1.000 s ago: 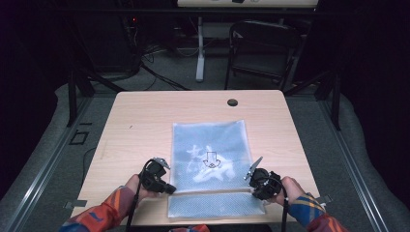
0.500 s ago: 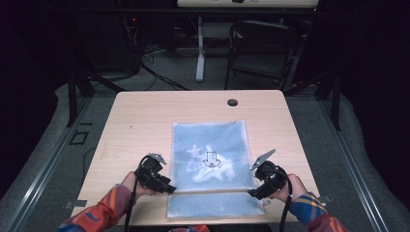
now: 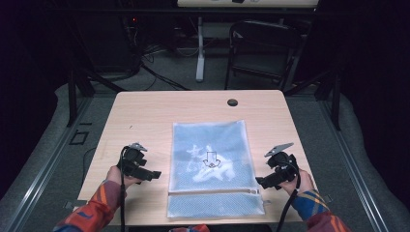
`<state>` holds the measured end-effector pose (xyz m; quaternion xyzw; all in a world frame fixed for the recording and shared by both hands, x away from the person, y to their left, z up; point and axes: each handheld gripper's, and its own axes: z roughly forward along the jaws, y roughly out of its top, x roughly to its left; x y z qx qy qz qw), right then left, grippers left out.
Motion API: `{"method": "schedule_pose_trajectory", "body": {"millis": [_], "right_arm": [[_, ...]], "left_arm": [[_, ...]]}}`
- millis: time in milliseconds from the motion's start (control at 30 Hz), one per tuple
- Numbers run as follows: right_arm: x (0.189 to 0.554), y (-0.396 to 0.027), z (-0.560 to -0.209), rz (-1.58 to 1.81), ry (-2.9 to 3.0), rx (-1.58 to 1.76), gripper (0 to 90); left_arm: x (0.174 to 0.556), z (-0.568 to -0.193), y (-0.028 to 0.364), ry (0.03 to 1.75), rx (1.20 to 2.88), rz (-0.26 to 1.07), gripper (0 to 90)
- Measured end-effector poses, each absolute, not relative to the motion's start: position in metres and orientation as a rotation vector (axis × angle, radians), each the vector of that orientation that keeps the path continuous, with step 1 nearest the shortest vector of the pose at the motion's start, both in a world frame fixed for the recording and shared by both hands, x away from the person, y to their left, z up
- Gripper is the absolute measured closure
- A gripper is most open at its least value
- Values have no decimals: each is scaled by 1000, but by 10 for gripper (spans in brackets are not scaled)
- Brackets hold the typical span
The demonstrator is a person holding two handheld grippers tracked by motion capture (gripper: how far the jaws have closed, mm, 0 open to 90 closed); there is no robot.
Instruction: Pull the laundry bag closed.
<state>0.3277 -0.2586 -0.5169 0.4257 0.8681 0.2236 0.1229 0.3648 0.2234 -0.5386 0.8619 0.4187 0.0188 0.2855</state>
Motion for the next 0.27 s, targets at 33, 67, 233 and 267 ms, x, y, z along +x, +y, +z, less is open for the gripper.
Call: {"method": "schedule_pose_trajectory", "body": {"millis": [33,67,233,267], "right_arm": [[328,-259,-517,652,2533,1242,0],[329,-261,-518,649,2521,1244,0],[331,-264,-520,646,2495,1253,0],[331,-264,-520,646,2495,1253,0]], "left_arm": [[365,-539,223,1120,2305,50,120],[366,-540,224,1134,2311,69,113],[369,-544,225,1175,2298,104,98],[369,-544,225,1175,2298,104,95]]}}
